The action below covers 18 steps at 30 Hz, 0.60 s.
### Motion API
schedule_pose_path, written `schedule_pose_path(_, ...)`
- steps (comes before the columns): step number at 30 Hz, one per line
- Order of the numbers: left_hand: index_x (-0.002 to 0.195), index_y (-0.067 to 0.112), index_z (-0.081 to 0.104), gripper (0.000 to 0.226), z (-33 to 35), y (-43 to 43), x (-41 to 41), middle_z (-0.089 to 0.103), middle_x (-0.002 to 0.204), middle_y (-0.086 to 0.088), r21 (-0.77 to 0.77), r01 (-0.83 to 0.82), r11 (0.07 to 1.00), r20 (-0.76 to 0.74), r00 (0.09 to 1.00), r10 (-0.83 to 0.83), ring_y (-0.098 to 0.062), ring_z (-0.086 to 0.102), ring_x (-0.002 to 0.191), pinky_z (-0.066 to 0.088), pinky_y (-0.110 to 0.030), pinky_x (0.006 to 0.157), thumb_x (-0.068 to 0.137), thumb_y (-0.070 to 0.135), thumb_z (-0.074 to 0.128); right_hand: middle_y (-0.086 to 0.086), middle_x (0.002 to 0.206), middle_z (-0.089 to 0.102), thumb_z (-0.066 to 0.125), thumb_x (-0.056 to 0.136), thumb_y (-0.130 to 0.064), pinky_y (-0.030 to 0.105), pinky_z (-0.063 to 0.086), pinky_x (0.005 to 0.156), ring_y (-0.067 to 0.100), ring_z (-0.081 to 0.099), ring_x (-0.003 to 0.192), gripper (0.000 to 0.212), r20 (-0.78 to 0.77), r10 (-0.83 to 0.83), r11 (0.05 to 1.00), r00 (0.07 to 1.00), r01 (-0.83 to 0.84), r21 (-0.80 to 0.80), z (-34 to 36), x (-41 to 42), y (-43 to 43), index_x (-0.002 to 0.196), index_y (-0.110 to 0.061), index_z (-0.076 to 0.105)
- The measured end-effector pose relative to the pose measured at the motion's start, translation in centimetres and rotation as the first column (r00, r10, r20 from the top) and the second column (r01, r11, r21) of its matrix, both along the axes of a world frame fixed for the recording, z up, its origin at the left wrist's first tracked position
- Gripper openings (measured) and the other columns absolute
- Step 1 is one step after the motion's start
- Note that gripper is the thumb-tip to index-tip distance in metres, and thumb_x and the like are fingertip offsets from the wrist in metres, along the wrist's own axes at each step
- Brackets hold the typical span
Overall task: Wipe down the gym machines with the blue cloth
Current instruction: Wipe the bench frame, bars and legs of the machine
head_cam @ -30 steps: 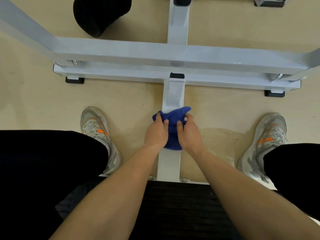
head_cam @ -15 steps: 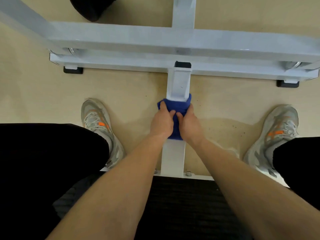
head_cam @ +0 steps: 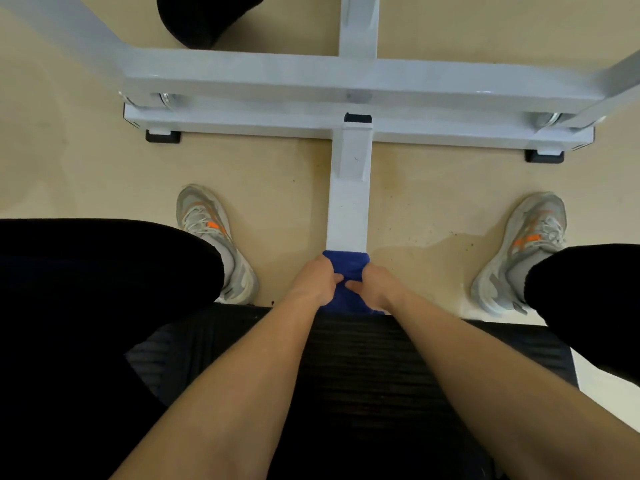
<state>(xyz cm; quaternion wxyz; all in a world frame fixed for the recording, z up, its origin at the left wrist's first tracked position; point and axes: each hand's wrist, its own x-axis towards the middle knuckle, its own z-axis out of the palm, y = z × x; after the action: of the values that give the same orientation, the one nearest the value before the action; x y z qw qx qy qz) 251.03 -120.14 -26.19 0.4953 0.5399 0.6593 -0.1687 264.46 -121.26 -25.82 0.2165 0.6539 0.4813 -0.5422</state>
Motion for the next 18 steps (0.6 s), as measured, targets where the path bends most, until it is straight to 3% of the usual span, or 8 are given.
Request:
schedule_pose_path(2,0.114,0.01,0.06,0.021,-0.2,0.2,0.0,0.063,0.109,-0.007,0.044,-0.082,0.996,0.055,0.995,0.08,-0.023,0.06,0.105,0.044,-0.031,0.088,0.101,0.023,0.049,0.018,0.112,0.065,0.048,0.104,-0.035,0.031,0.042,0.085,0.029,0.061,0.103,0.037,-0.012,-0.049,0.998,0.999,0.05,0.04,-0.3,0.2,0.6,0.113,-0.003,0.064)
schedule_pose_path(7,0.125,0.013,0.055,0.028,-0.3,2.9,0.2,0.064,0.119,-0.006,0.154,-0.165,0.974,0.103,0.983,0.15,-0.022,0.06,0.108,0.044,-0.029,0.087,0.1,0.026,0.054,0.003,0.076,0.057,0.054,0.1,-0.037,0.026,0.038,0.061,0.022,0.058,0.078,0.029,-0.074,-0.105,0.977,0.992,0.117,0.179,-1.5,1.1,3.0,0.09,-0.01,0.055)
schedule_pose_path(12,0.125,0.01,0.056,0.03,-0.8,8.9,1.5,0.065,0.118,-0.008,0.304,-0.261,0.916,0.137,0.964,0.229,-0.025,0.061,0.108,0.041,-0.026,0.082,0.098,0.024,0.057,0.005,0.086,0.055,0.053,0.101,-0.038,0.029,0.038,0.07,0.022,0.054,0.079,0.03,-0.065,-0.242,0.906,0.968,0.249,0.341,-1.1,1.4,8.4,0.098,-0.008,0.051)
schedule_pose_path(18,0.121,0.008,0.054,0.028,-1.3,13.6,2.5,0.065,0.112,-0.01,0.376,-0.212,0.902,0.136,0.976,0.172,-0.026,0.062,0.101,0.049,-0.036,0.087,0.097,0.023,0.056,-0.005,0.072,0.048,0.051,0.103,-0.034,0.026,0.035,0.067,0.016,0.05,0.07,0.025,-0.104,-0.327,0.831,0.939,0.338,0.442,-1.9,1.7,12.1,0.092,-0.012,0.048)
